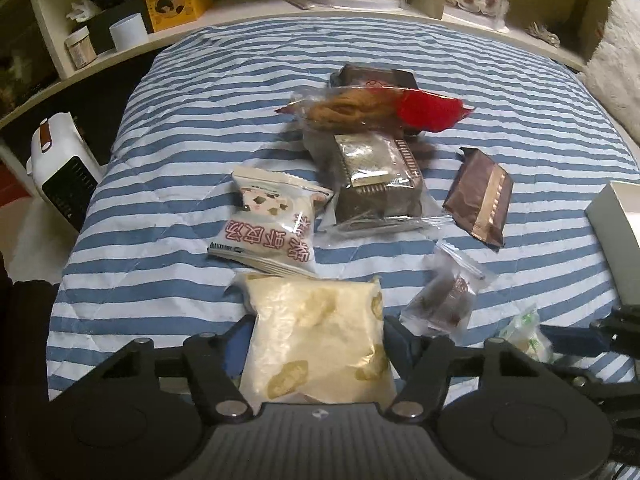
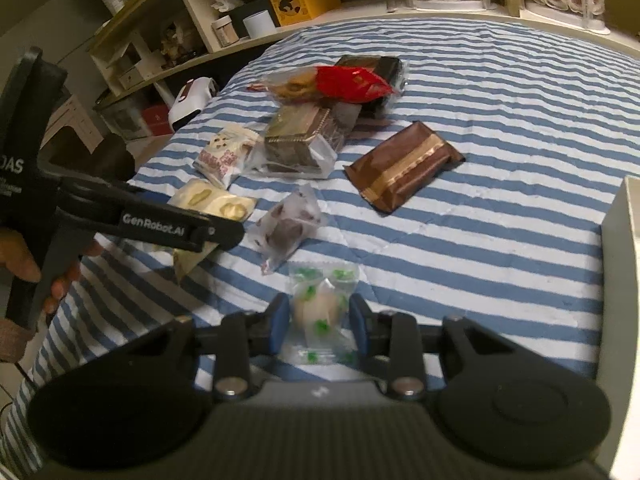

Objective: Organize snacks
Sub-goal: 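Grasp the green-dotted candy with the right tool while the left grasps the cream pastry bag, then carry the candy and pastry bag over the white tray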

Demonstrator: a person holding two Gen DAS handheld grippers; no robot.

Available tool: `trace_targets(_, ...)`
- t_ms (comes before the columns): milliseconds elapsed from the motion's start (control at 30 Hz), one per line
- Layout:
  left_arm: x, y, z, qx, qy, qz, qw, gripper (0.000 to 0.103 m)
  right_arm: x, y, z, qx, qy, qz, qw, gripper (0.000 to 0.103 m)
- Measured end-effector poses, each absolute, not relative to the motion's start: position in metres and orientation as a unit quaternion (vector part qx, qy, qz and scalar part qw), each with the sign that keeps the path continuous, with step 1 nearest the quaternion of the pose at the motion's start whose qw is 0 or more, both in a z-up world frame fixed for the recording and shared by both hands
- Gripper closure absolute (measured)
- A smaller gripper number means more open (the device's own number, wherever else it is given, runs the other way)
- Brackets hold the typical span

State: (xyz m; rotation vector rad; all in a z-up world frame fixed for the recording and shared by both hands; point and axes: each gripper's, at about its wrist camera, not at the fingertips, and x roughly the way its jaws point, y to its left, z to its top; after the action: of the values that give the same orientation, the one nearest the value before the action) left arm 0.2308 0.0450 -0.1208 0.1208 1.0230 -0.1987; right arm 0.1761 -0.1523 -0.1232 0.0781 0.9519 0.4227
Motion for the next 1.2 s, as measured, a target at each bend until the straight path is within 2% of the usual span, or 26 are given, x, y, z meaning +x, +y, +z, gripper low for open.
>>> trace_targets(133, 0.225, 0.041, -0.116, 0.071, 0.484, -0.093, 0.868, 0.046, 0.176, -0.157, -0.119, 0.040, 0.450, 0.200, 0.869, 0.065)
trace_targets(467, 0.209, 0.036, -0.102, 0.064, 0.472, -0.083, 0.875, 0.049, 0.172, -0.168, -0.099, 0.043, 0.426, 0.198, 0.882, 0.065)
trace_targets(1033, 0.153, 0.017, -0.026, -0.026, 0.359, -0.084, 0.929, 0.051, 0.162, -0.213, -0.045, 0.054, 0.383, 0.193, 0.902, 0.066)
trace_targets(1200, 0.138, -0.003, -0.022, -0.042, 0.353, -0.096, 0.930, 0.051, 0.150, -0.240, -0.030, 0.057, 0.376, 0.174, 0.908, 0.066)
